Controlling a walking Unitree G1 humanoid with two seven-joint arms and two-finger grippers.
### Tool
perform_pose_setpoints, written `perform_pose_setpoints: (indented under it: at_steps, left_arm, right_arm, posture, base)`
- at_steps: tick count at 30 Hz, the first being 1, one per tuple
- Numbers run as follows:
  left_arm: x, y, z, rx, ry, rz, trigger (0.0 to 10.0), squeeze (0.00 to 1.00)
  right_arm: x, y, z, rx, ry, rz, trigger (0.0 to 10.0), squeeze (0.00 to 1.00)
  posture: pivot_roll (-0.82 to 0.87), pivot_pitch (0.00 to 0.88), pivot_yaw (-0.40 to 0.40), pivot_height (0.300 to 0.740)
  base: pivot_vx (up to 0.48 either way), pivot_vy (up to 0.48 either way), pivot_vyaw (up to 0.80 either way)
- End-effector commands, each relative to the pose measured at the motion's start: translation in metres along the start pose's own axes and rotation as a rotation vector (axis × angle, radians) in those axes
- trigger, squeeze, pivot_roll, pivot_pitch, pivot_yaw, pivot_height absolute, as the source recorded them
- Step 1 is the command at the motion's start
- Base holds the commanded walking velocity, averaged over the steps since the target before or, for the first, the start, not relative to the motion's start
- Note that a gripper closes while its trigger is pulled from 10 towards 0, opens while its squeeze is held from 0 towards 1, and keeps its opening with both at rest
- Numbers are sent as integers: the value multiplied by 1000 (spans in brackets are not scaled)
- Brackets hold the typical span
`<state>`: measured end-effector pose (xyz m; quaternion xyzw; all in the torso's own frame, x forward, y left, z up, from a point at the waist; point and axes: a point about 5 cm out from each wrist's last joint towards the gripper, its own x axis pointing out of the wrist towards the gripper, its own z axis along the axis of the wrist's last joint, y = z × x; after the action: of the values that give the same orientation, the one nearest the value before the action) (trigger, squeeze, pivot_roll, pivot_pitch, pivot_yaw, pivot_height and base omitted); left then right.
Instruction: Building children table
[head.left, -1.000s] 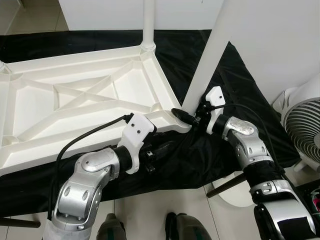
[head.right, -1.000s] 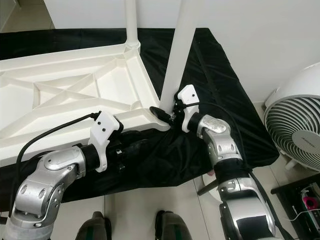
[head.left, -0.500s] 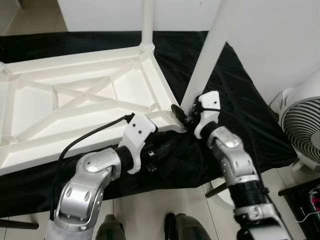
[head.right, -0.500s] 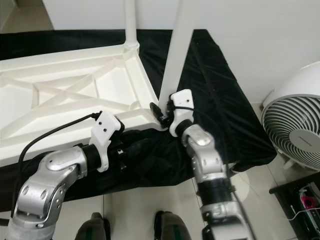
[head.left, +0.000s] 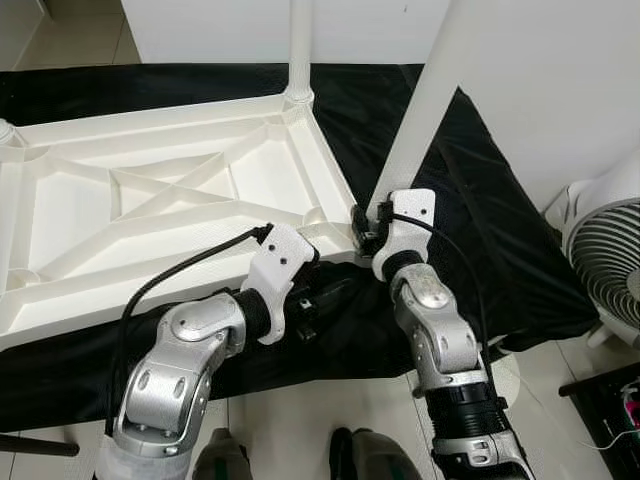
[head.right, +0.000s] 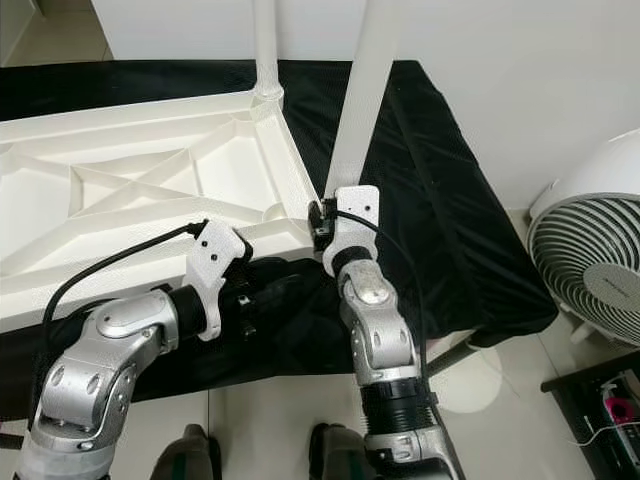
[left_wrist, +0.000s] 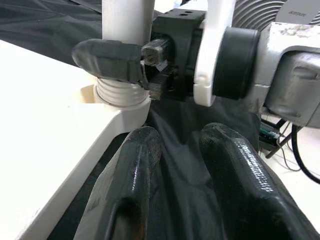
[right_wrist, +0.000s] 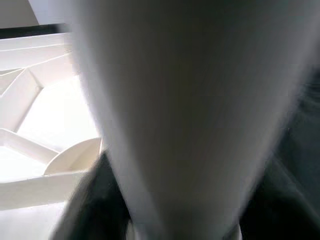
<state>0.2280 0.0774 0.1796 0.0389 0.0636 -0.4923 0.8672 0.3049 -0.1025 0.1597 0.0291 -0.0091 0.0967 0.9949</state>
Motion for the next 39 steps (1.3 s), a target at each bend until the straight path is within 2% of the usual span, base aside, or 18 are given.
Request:
perform_pose_setpoints:
  at_steps: [1,6,7,8,10,17,23,28,37,38,39]
  left_arm:
    - [0,8,0,6,3,151,10000,0]
    - [0,8,-1,5,1,154,10000,0]
    - [0,8,0,4,-1,157,10000,0]
    - [0,8,0,4,-1,157,10000,0]
    - [-1,8,0,3,-1,159,10000,0]
    - [-2,9,0,5,1,160,10000,0]
    - [-2,10,1,4,-1,165,10000,0]
    - [-1,10,2,6,-2,165,10000,0]
    - [-2,9,2,12,3,171,10000,0]
    - [-3,9,2,11,3,173,10000,0]
    - [-3,9,2,10,4,175,10000,0]
  right_arm:
    - [-5,-8,-6,32,35,16,10000,1000]
    - [-6,-20,0,31,0,114,10000,1000]
    - [-8,-30,2,-18,-9,226,10000,0]
    - [-8,-30,2,-18,-9,226,10000,0]
    - [-11,-37,5,-77,-12,341,10000,0]
    - [-8,-47,7,-117,-8,483,10000,0]
    - [-2,-43,6,-162,-1,617,10000,0]
    - [12,-36,3,-171,4,685,10000,0]
    - [23,-24,-8,-170,29,752,10000,0]
    - [23,-23,-10,-164,33,757,6196,0]
    - [23,-22,-11,-150,30,766,1137,0]
  posture:
    - [-27,76,-27,740]
    - [-25,76,-30,740]
    - [-23,78,-27,740]
    - [-23,78,-27,740]
    - [-23,79,-24,740]
    - [-19,85,-17,740]
    - [-19,89,-14,740]
    - [-7,92,-14,740]
    - [9,97,-20,740]
    - [11,98,-20,740]
    - [13,101,-22,740]
  base:
    - [0,0,0]
    - [0,0,0]
    - [0,0,0]
    - [0,0,0]
    - [0,0,0]
    - [0,0,0]
    - [0,0,0]
    - [0,0,0]
    - [0,0,0]
    - [0,0,0]
    - [0,0,0]
